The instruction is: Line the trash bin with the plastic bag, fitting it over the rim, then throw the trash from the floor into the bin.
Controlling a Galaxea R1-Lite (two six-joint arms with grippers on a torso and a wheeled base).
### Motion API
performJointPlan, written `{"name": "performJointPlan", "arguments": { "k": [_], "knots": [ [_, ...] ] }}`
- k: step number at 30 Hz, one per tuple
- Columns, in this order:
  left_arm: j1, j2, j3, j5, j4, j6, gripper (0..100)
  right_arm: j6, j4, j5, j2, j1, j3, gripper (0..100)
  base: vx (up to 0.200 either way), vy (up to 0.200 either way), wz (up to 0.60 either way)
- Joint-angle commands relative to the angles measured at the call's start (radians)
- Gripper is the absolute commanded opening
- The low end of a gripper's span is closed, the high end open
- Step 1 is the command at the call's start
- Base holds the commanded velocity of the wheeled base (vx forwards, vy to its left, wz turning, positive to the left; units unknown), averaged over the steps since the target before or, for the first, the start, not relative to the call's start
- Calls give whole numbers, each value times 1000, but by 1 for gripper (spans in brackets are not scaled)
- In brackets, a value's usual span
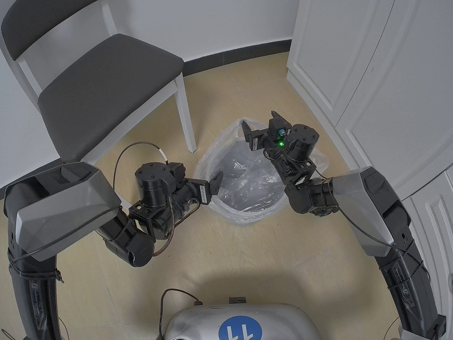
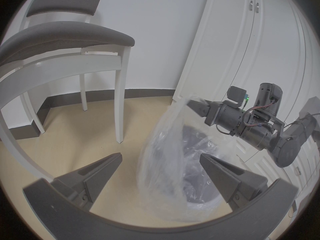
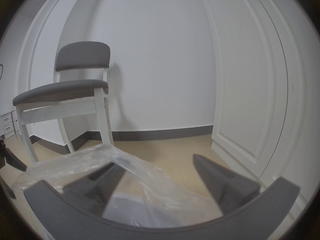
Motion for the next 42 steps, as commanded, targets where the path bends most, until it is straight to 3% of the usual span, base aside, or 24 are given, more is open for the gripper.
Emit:
{"name": "performJointPlan", "arguments": {
  "k": [1, 4, 8, 14, 17, 19, 20, 26, 32, 39, 42],
  "knots": [
    [-19, 11, -18, 2, 5, 6, 100, -40, 8, 9, -45, 0, 92, 100, 0, 0, 0],
    [-19, 28, -57, 1, 37, 27, 100, -49, 134, 18, -265, 14, 348, 100, 0, 0, 0],
    [-10, 82, -192, 24, 163, 37, 100, -17, 393, 33, -461, 10, 452, 100, 0, 0, 0],
    [24, 175, -449, 110, 408, 37, 100, -17, 495, 27, -559, -38, 532, 100, 0, 0, 0],
    [48, 226, -597, 166, 488, 32, 100, -40, 533, 21, -591, -69, 582, 100, 0, 0, 0],
    [51, 231, -609, 171, 499, 32, 100, -45, 538, 19, -593, -72, 587, 100, 0, 0, 0],
    [73, 258, -702, 197, 563, 26, 100, -68, 562, 16, -588, -104, 607, 100, 0, 0, 0],
    [119, 313, -859, 232, 666, 24, 100, -60, 551, 18, -516, -151, 610, 100, 0, 0, 0],
    [140, 364, -968, 271, 684, 26, 100, -34, 512, 18, -456, -176, 602, 100, 0, 0, 0],
    [143, 387, -991, 274, 663, 14, 100, -32, 361, 16, -348, -213, 581, 100, 0, 0, 0],
    [131, 382, -985, 275, 651, -37, 100, -28, 291, 16, -288, -227, 552, 100, 0, 0, 0]
  ]
}}
